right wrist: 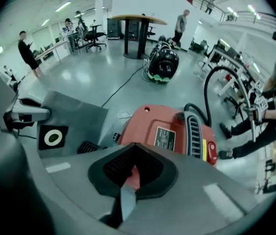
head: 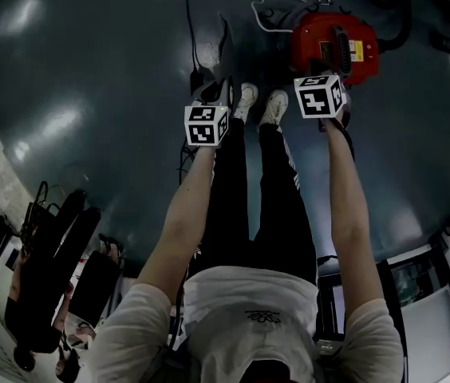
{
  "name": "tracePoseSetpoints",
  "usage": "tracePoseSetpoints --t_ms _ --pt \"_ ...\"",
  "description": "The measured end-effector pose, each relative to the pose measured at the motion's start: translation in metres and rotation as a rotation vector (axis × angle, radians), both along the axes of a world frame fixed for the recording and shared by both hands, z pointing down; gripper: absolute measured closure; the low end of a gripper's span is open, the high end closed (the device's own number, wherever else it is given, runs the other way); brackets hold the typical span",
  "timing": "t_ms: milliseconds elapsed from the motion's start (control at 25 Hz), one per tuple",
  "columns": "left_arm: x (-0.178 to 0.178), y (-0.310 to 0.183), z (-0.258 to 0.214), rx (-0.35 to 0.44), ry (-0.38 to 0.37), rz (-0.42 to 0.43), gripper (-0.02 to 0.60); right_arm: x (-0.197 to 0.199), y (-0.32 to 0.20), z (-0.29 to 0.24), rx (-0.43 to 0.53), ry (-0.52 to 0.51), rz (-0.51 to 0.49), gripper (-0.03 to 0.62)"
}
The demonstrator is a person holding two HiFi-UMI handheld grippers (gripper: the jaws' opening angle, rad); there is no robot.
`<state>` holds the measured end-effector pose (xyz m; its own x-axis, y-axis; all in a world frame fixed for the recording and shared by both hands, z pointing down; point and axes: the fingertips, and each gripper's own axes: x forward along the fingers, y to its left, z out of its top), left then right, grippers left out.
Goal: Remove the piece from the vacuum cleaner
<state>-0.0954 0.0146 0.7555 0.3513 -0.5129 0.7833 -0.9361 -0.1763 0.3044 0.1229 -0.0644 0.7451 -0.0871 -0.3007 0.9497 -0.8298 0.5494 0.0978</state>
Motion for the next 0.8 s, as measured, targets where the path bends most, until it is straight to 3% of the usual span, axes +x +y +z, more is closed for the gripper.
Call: tracePoseSetpoints --t_ms 120,200,360,560,680,800 --pt "-0.008 -0.018 -0.022 0.054 0.009 -0.04 0.577 -0.005 -0.001 -0.018 -0.004 -0.102 0.172 0.569" --pt "-0.014 -0.029 -0.043 0.096 0.008 -0.057 0.577 -0.014 -0.003 -0.038 0.031 -0.158 0.214 0.569" --pt "-0.024 -0.05 -0.104 0.193 -0.007 -0.048 0.575 -0.041 -0.012 -0.097 0.098 -0.219 0.162 0.569" --pt "-0.032 -0.059 -0.228 0.31 0.071 -0.167 0.575 -0.082 -0.015 -0.215 0.157 -0.418 0.197 0.569" --pt "-0.03 -0.071 -0.304 0.415 0.152 -0.206 0.575 -0.109 -0.03 -0.295 0.285 -0.521 0.191 0.569" --pt "-0.019 -0.062 -0.37 0.491 0.205 -0.154 0.575 -0.121 -0.022 -0.364 0.417 -0.54 0.128 0.569"
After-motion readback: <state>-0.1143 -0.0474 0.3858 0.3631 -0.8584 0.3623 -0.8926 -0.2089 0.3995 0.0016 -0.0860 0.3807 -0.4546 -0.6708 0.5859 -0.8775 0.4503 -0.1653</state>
